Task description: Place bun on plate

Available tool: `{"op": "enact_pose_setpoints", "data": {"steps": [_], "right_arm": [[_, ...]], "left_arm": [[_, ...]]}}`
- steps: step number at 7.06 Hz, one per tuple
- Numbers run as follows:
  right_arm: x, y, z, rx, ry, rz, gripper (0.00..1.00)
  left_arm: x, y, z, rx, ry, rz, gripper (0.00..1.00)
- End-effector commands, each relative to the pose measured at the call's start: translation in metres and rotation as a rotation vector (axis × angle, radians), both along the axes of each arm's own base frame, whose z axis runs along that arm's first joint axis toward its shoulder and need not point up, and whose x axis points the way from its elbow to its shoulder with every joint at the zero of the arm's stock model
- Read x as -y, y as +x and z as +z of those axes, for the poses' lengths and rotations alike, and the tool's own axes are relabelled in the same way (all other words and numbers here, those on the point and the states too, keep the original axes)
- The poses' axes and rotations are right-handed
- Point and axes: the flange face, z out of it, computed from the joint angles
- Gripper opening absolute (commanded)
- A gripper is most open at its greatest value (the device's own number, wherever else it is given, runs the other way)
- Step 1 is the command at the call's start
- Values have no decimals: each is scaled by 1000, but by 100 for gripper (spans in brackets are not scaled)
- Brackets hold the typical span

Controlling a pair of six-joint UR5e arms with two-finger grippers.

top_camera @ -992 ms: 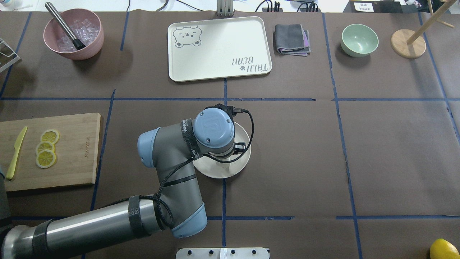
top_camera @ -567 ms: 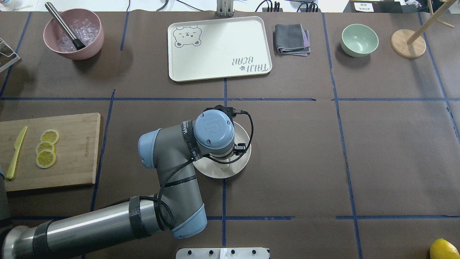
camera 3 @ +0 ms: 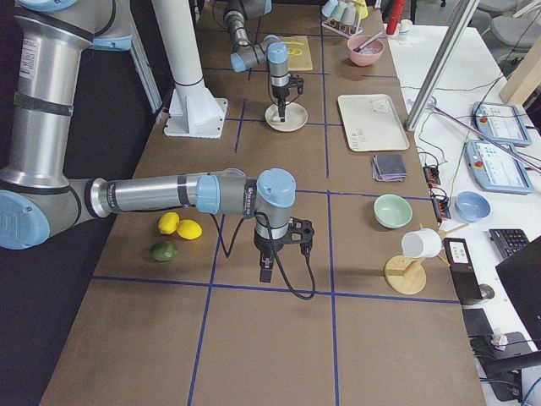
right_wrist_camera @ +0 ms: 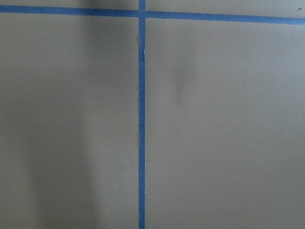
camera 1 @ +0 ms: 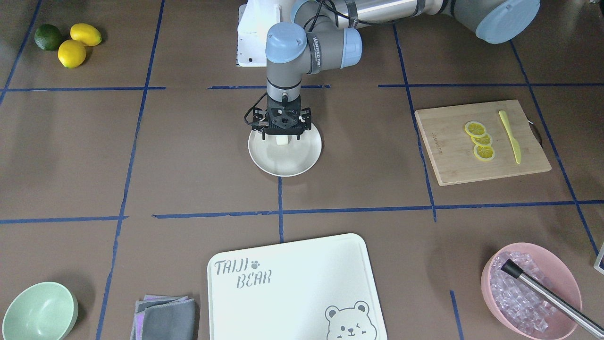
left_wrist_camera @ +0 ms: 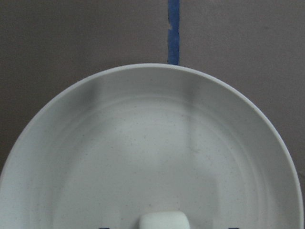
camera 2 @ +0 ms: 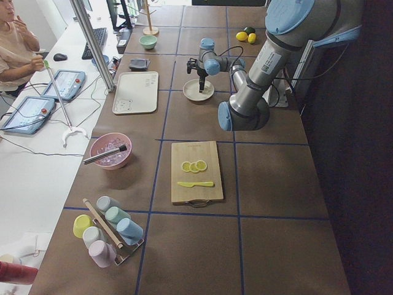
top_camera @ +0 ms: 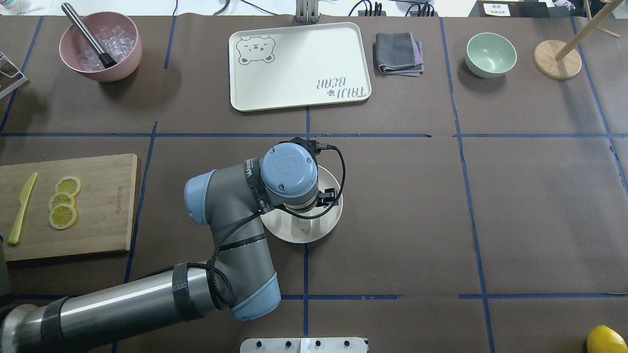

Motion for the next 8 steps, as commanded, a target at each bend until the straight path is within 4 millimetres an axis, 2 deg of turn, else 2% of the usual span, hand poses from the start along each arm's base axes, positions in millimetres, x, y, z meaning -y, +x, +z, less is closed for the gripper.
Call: {"op": "enact_pose_setpoints", "data": {"steps": [1, 2, 3, 4, 5, 6, 7, 8], "right_arm": [[0, 0, 0, 0, 1, 0, 100], [0, 0, 0, 0, 1, 0, 100], [0, 0, -1, 0, 2, 0, 100], [0, 0, -1, 2, 2, 0, 100], [0, 0, -1, 2, 2, 0, 100], [0, 0, 0, 0, 1, 0, 100], [0, 0, 0, 0, 2, -1, 100], [0, 0, 0, 0, 2, -1, 100]], "left_arm": [[16, -50, -8, 36, -36, 22, 99], [22, -85, -2, 80, -9, 59, 99], [35, -125, 38, 99, 20, 125, 99], [44, -166, 65, 94, 68, 167, 99], [43, -226, 85, 78, 86, 117, 100], [52, -267, 119, 61, 25, 104, 100], [68, -309, 148, 64, -40, 61, 100], [71, -339, 178, 53, -127, 54, 100]]}}
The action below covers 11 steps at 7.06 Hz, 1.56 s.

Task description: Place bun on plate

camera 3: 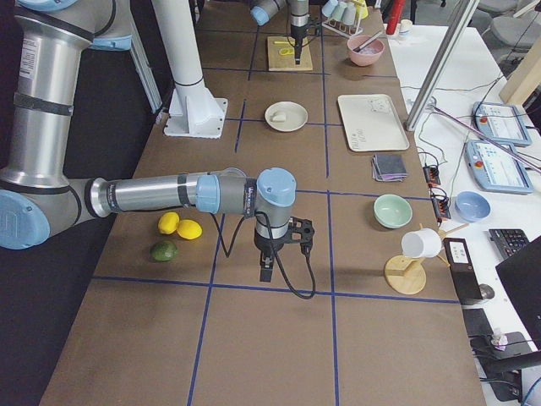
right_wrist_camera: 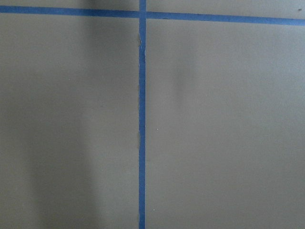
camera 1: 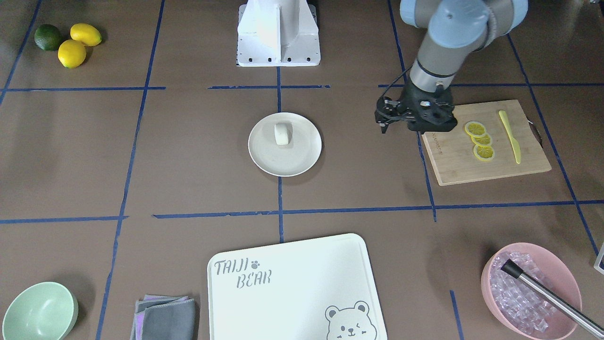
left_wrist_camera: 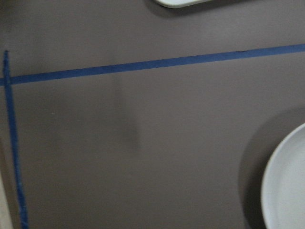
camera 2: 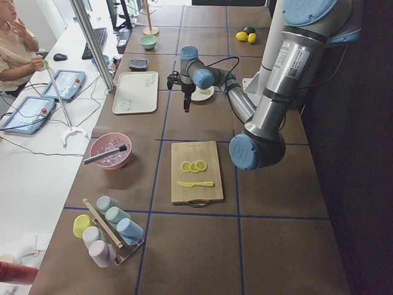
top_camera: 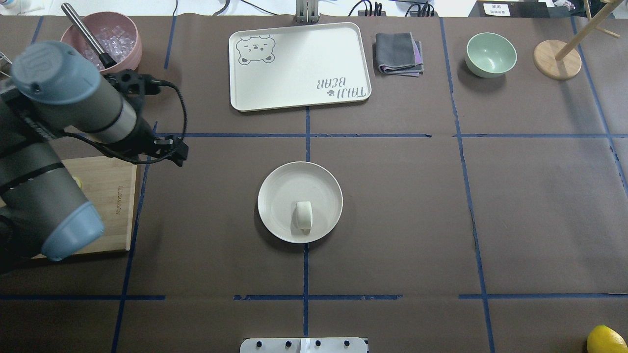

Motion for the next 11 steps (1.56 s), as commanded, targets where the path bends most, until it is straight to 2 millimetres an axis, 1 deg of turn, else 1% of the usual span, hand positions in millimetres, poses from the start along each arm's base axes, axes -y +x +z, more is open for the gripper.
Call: {"op": "enact_pose_setpoints", "data": {"steps": [1, 2, 3, 4, 6, 7, 8, 9, 10, 11], "right_arm": [[0, 0, 0, 0, 0, 0, 100], [0, 0, 0, 0, 0, 0, 100], [0, 0, 0, 0, -1, 1, 100], [1, 0, 0, 0, 0, 0, 100], [1, 0, 1, 0, -2, 1, 100], [1, 0, 0, 0, -1, 1, 100], [1, 0, 1, 0, -2, 1, 100], [1, 0, 0, 0, -1, 1, 100], [1, 0, 0, 0, -1, 1, 100], [0, 0, 1, 0, -2, 1, 100]], "left_arm": [[14, -90, 60, -39, -131, -23, 100], [14, -144, 101, -59, -96, 52, 100], [11, -198, 139, -61, -51, 88, 100], [0, -255, 187, -42, -2, 117, 100], [-15, -353, 275, -10, 93, 170, 100], [-23, -390, 307, -4, 131, 187, 100], [-28, -407, 319, 1, 124, 166, 100], [-50, -408, 340, -1, 82, 165, 100], [-51, -415, 335, 1, 93, 149, 100], [-52, -418, 341, 2, 99, 143, 100]]}}
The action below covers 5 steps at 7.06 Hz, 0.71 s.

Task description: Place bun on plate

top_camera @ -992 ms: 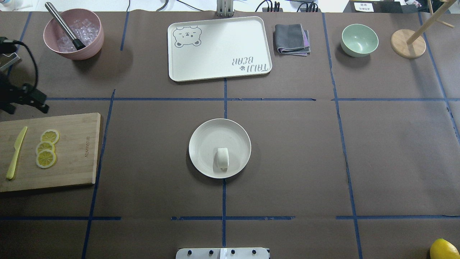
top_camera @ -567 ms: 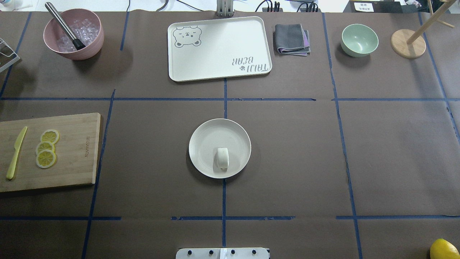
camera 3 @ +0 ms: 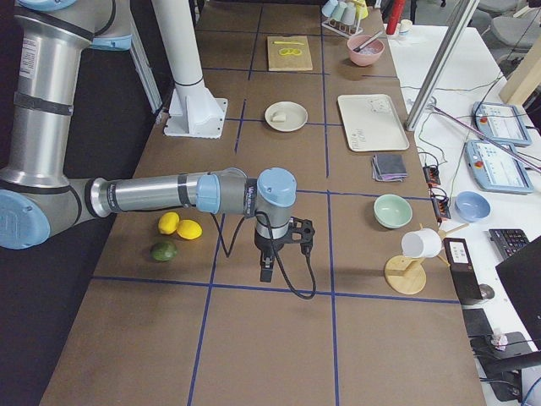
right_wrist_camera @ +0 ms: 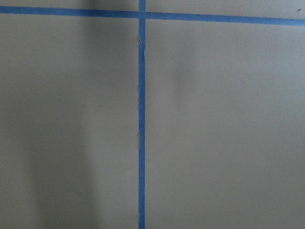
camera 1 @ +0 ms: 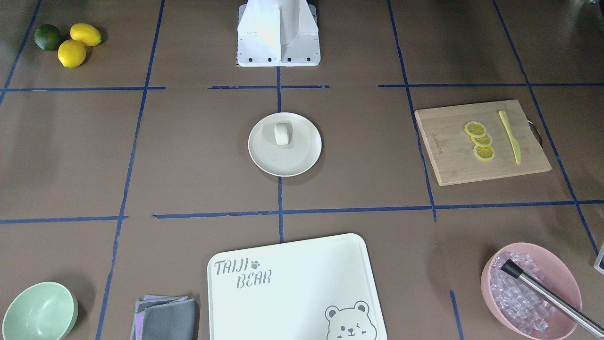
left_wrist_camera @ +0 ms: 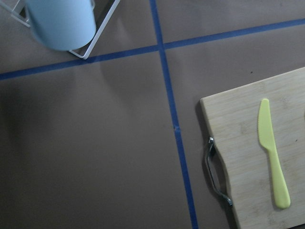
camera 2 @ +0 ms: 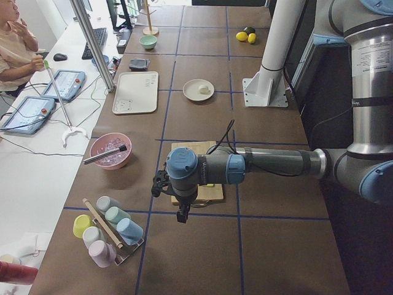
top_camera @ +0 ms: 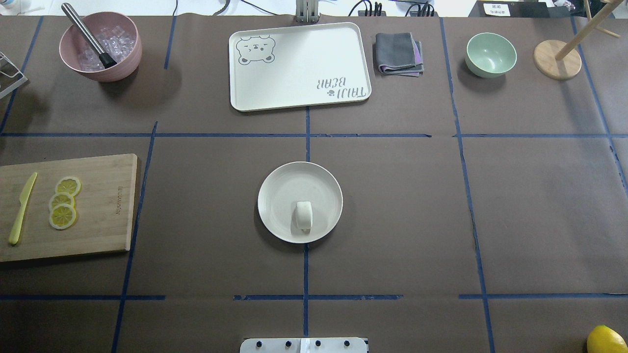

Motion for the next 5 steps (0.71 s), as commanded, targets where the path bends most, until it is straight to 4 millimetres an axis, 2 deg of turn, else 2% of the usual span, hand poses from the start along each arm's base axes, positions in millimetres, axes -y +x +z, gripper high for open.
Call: {"op": "enact_pose_setpoints", "data": {"steps": [1, 5], "right_arm": [[-1, 0, 0, 0, -1, 0, 100], [-1, 0, 0, 1, -1, 0, 100]], "left_arm": [[-6, -5, 17, 1, -38, -23, 100], [-16, -6, 36, 2, -72, -24, 100]]}}
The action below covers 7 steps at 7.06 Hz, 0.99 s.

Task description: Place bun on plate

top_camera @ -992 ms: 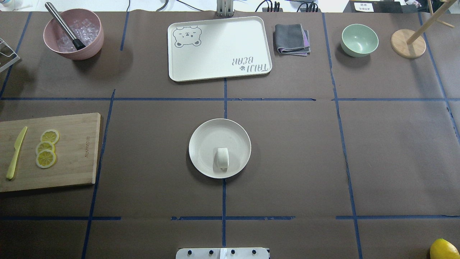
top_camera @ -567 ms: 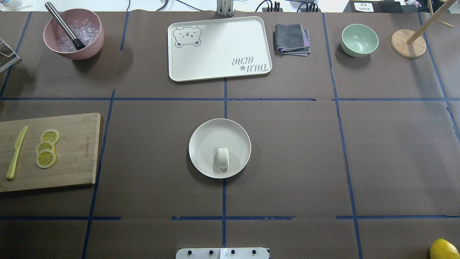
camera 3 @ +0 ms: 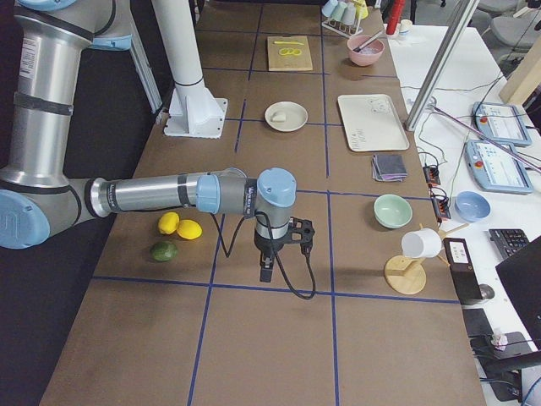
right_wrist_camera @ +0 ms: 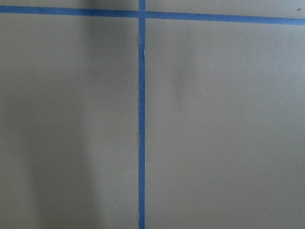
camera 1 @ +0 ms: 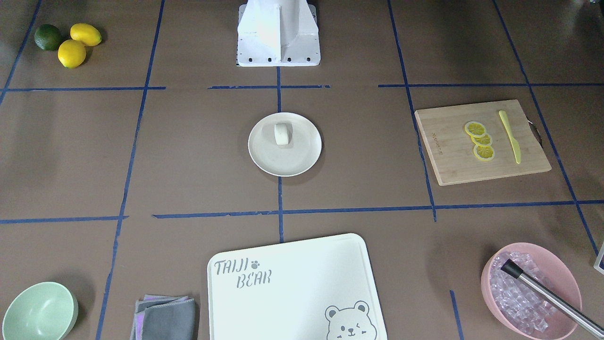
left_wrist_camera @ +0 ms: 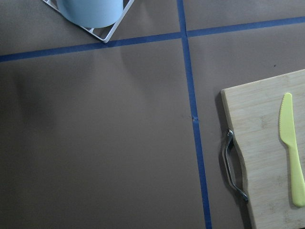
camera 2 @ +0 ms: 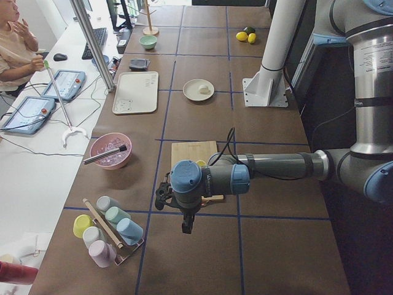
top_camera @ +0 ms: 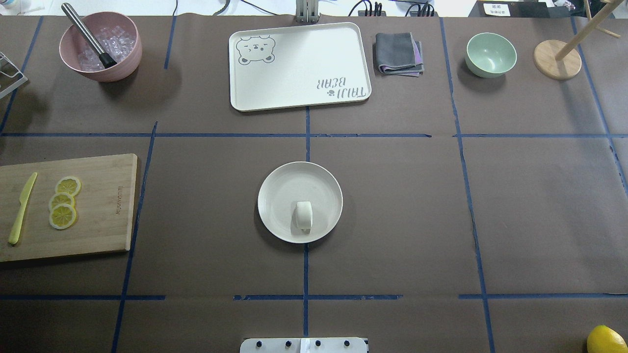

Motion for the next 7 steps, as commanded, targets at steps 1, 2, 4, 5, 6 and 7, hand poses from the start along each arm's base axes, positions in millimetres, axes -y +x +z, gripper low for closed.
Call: {"op": "enact_pose_setpoints", "data": {"steps": [1, 2, 4, 5, 6, 7], "right_arm": [[0, 0, 1, 0, -2, 0, 100], [0, 0, 0, 1, 0, 0, 100], [0, 0, 0, 4, 0, 0, 100], [0, 0, 0, 5, 0, 1, 100], [0, 0, 0, 5, 0, 1, 100], [0, -1, 0, 7, -2, 1, 100]], "left_arm": [[-7, 0, 7, 2, -11, 6, 100], [-7, 0, 8, 3, -11, 7, 100], [-11, 0, 11, 9, -17, 8, 100], [-11, 0, 11, 8, -18, 7, 100], [-11, 0, 11, 8, -18, 7, 100], [-12, 0, 12, 8, -19, 6, 100]]}}
